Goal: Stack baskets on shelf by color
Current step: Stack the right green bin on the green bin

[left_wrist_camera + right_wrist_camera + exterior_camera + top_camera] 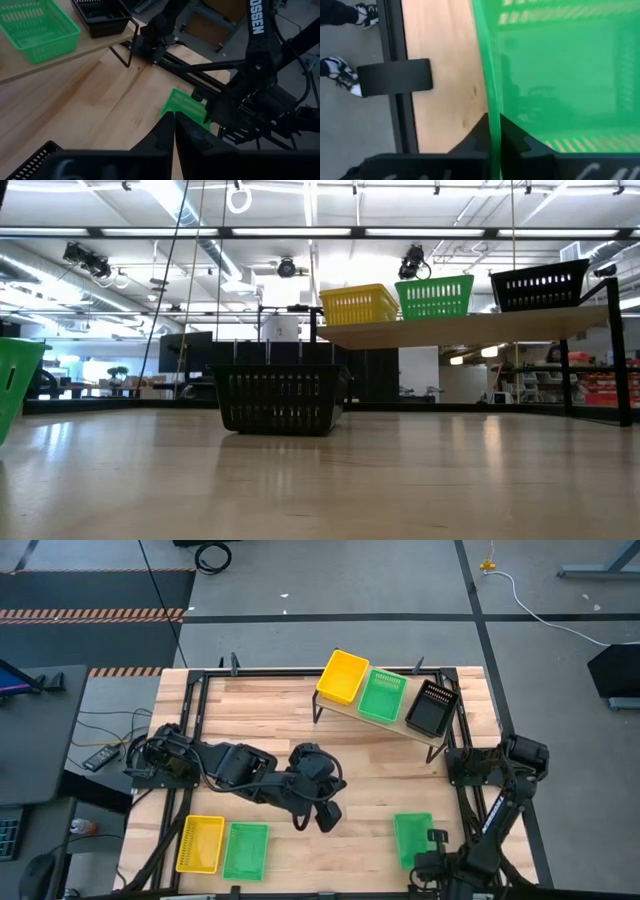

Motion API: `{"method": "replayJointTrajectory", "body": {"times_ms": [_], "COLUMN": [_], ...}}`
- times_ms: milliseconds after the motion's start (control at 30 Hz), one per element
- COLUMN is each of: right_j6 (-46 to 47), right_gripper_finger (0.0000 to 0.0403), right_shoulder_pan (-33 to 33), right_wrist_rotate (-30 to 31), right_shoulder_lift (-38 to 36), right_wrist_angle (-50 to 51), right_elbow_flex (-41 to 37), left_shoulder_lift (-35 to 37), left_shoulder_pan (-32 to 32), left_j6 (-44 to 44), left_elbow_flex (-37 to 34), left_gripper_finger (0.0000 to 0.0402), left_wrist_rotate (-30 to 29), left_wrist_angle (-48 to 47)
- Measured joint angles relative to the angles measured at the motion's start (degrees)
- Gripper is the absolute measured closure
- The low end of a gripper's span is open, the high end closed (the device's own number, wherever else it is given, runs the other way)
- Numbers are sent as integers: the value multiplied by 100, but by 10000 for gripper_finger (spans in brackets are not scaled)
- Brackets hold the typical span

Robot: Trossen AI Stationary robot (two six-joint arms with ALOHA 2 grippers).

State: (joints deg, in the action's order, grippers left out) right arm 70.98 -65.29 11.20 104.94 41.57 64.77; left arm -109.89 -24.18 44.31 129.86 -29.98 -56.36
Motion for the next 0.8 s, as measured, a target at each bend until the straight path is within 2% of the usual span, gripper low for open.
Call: {"method": "replayJointTrajectory", "body": {"times_ms": [167,333,567,800], "right_j6": [-429,-1288,-2273,-2928], "right_gripper_finger": [393,394,395,394], "right_shoulder_pan": [213,534,1393,2352], "right_wrist_rotate": [141,807,1453,1947], "right_shoulder_lift": [-6,-99,-306,-705], "right_wrist_angle": [709,1818,2805,3457], "right_elbow_flex": [463,1298,2064,2552], "left_shoulder_lift": [0,0,0,3], "left_shoulder_pan": [0,0,0,28], "left_j6": [4,-50,-485,-257], "left_elbow_flex": [0,0,0,0], "left_gripper_finger": [381,387,382,389], "left_wrist_rotate": [2,38,214,221], "left_wrist_angle": [0,-2,-66,-969]}}
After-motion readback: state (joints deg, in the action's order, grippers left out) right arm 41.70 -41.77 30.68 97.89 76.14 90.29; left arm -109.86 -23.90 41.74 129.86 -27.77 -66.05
